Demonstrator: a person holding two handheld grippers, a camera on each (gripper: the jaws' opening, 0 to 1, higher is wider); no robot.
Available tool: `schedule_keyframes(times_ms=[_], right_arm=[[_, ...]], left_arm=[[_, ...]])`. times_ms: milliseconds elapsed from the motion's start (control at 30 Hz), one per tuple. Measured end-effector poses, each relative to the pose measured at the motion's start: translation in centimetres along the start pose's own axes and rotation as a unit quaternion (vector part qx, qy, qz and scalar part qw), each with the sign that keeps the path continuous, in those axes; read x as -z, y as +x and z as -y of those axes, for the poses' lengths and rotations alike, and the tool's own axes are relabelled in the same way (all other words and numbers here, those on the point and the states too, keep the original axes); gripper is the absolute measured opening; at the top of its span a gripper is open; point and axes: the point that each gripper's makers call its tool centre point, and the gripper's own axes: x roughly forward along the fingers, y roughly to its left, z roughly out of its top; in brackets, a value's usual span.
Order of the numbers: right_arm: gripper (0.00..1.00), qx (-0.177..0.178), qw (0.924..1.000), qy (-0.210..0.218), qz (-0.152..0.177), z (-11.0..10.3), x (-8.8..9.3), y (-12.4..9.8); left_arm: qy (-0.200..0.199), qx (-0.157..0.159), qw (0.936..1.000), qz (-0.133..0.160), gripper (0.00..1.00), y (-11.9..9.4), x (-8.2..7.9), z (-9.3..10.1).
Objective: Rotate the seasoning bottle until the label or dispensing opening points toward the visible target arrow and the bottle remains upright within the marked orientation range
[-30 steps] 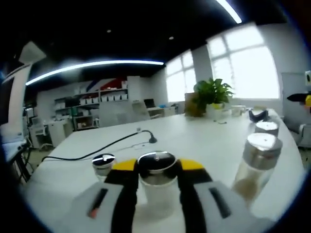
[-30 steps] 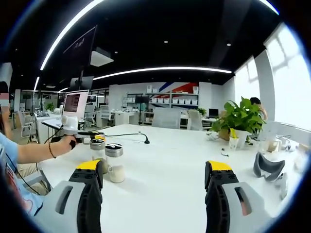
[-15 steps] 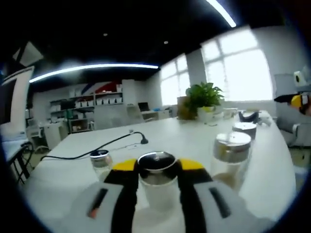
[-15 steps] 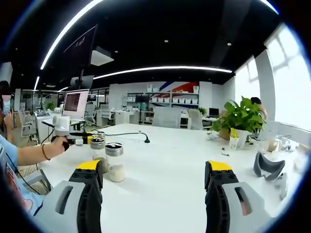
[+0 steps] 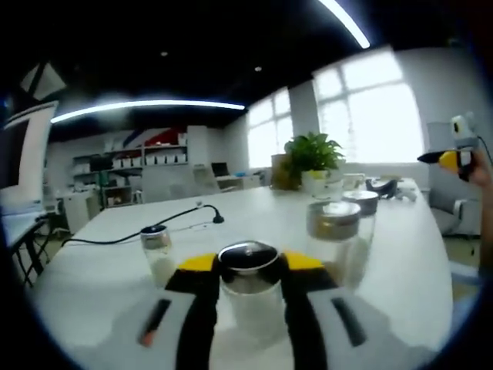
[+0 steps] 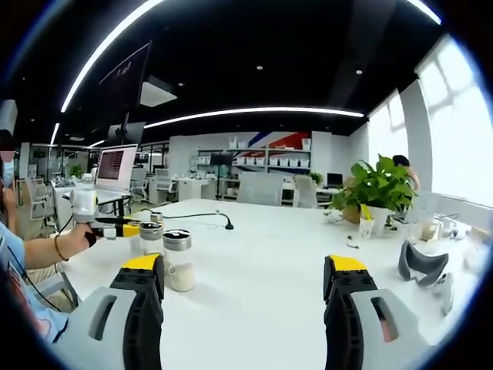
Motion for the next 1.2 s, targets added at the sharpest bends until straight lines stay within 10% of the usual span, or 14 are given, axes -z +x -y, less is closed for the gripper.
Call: schedule_keyframes(times_ms=[1200], right_arm=[[0.87, 0.001, 0.9999, -0.012, -0.001, -0.1, -0.2, 0.0]], left_arm=[[-0.02, 0.048, 0.9986, -0.008, 0.34, -0.8, 1.7, 0.7]])
